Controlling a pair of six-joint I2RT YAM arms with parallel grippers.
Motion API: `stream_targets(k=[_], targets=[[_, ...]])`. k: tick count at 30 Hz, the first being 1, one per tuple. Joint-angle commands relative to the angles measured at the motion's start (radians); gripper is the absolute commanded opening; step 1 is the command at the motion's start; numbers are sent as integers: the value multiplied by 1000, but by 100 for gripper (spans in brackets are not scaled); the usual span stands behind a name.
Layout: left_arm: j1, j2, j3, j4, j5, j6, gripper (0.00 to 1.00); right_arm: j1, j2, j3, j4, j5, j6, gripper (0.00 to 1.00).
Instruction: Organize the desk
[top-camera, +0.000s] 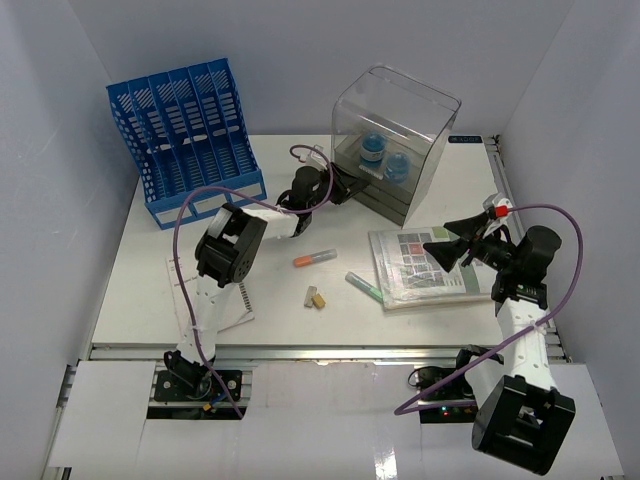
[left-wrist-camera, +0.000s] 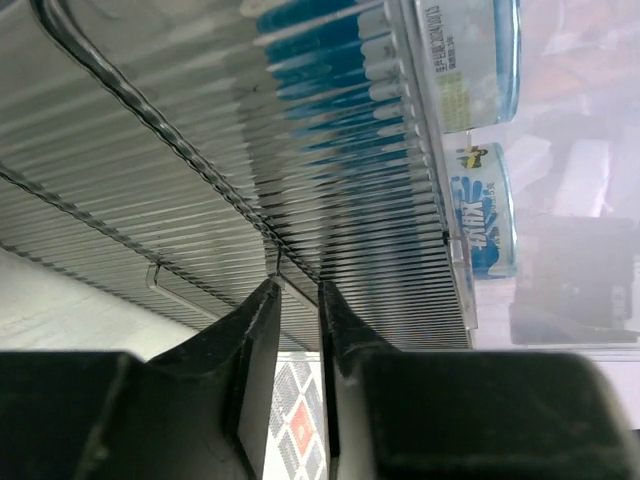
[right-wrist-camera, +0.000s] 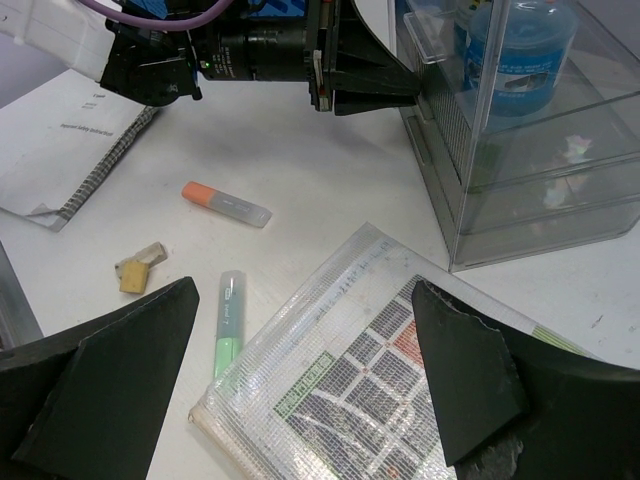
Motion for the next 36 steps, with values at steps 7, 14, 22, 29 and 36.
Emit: stream_targets(k=[7,14,22,29,36], targets=[[18,-140,-210,92,16,27,16,-18,-28,-22,43,-25,-12,94],[43,-299,-415,118,45,112,16,-19,-20,-4,-27,-20,-95,93],[56,-320,-408,29,105,174,63,39,154,162,-520,-94,-526,93],[60,-419,-385,-179,126,416,98,363,245,316,-867,282,-813,92],[60,-707,-518,-429,-49,733,98,811,302,308,-734,783,-647,94]])
